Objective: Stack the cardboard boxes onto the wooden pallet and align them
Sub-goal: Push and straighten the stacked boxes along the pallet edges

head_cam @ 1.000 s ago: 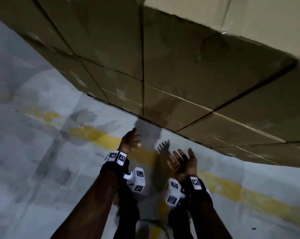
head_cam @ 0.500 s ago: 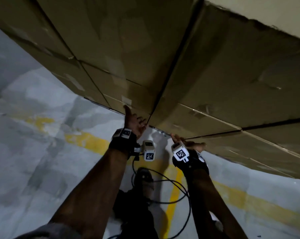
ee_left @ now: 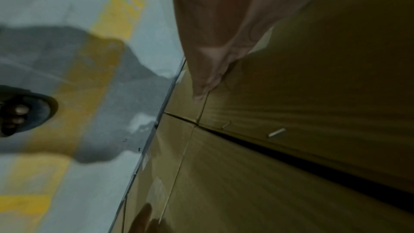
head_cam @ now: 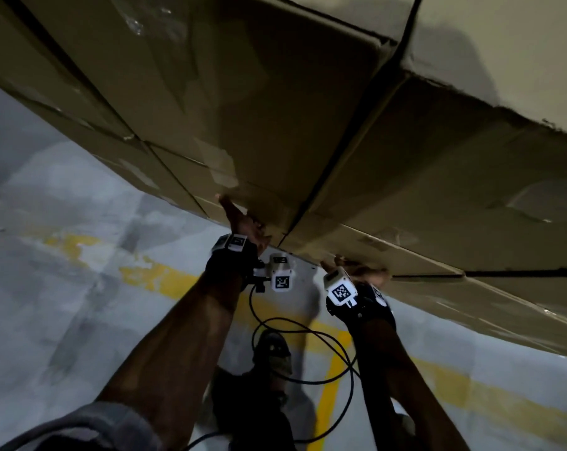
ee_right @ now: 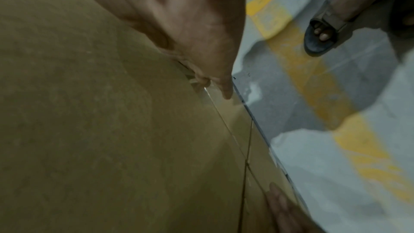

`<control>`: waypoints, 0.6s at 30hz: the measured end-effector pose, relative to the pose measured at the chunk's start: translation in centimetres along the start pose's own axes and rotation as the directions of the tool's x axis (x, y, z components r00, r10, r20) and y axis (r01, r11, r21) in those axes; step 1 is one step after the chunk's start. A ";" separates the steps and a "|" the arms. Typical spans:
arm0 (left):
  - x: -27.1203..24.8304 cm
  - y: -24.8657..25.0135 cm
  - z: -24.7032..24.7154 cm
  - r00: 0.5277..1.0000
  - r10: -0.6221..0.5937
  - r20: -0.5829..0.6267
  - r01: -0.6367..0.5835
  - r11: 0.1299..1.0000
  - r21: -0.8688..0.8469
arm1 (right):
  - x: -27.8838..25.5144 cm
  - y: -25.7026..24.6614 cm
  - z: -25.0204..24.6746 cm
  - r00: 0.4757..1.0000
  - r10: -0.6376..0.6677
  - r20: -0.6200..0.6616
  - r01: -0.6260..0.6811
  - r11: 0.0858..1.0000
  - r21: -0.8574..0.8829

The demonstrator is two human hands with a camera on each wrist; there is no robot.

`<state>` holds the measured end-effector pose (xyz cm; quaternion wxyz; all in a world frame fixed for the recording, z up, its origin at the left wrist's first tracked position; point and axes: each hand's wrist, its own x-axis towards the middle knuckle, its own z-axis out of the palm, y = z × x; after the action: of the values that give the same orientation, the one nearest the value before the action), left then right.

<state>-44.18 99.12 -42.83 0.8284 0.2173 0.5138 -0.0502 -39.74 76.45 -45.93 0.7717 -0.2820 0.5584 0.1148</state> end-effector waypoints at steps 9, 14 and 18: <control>-1.2 0.4 -1.1 0.999 -0.035 -0.019 0.036 0.998 0.055 | 0.3 -0.7 -1.0 0.993 0.099 0.068 -0.095 0.993 -0.066; -3.2 2.6 -4.8 0.991 0.055 -0.124 -0.039 0.991 0.128 | -4.2 1.8 -1.0 0.975 0.204 0.093 -0.170 0.944 -0.283; -2.6 8.4 -10.1 0.956 0.179 -0.232 -0.170 0.984 0.060 | -6.1 8.9 0.6 0.951 0.300 0.079 -0.242 0.876 -0.418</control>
<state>-51.26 110.46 -41.76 0.7581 0.2825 0.5864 0.0393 -45.73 84.86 -42.84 0.7108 -0.3448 0.5005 0.3540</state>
